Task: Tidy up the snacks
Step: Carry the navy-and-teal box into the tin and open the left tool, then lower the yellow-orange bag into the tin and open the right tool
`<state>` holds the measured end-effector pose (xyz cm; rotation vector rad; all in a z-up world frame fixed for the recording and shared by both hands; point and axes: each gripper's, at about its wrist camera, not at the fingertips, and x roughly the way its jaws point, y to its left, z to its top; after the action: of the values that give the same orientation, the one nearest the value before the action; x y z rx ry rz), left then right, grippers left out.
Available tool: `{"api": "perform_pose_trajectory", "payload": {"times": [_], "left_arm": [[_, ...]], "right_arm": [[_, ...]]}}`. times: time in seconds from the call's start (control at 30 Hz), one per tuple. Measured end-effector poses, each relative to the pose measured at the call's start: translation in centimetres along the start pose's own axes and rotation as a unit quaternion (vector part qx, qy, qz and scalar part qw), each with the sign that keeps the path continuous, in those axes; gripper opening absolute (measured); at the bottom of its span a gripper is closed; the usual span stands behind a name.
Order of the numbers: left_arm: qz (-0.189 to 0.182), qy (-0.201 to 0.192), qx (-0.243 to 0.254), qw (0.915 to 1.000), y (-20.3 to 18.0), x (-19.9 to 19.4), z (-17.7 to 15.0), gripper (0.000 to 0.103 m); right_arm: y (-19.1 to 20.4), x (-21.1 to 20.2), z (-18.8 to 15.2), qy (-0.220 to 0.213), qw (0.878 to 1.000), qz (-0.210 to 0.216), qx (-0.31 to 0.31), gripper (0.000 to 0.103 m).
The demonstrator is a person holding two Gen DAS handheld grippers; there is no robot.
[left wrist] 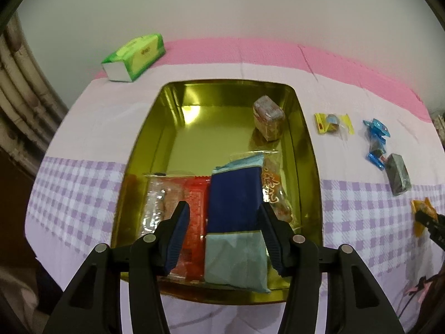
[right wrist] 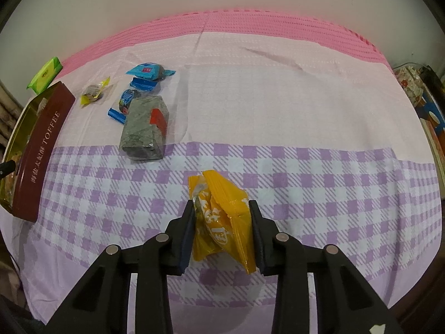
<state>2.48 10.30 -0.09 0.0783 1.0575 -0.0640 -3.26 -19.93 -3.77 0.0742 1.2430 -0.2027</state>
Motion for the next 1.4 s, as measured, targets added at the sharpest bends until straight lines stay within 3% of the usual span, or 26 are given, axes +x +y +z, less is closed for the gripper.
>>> {"api": "perform_pose_trajectory", "payload": {"times": [0.3,0.53,0.83,1.1,1.4], "left_arm": [[0.038,-0.04,0.009,0.9984,0.4,-1.8,-0.3,0.054],[0.053,-0.056,-0.029,0.9966,3.1,-2.4,-0.2,0.058],[0.076,-0.054,-0.101,0.9905,7.8,-2.8,-0.6,0.058],[0.104,-0.043,-0.159,0.9808,11.6,-2.4,-1.5,0.058],[0.117,-0.01,-0.206,0.9715,13.7,-1.3,-2.0,0.058]], "right_arm": [[1.3,-1.7,0.6,-0.013,1.0,0.0,-0.018,0.031],[3.5,-3.8,2.2,-0.036,0.998,0.016,-0.05,0.031],[8.3,-6.0,4.5,-0.047,0.991,0.084,-0.096,0.031],[13.3,-7.7,6.5,-0.063,0.976,0.141,-0.153,0.031],[16.5,-7.5,7.7,-0.05,0.963,0.162,-0.208,0.031]]}}
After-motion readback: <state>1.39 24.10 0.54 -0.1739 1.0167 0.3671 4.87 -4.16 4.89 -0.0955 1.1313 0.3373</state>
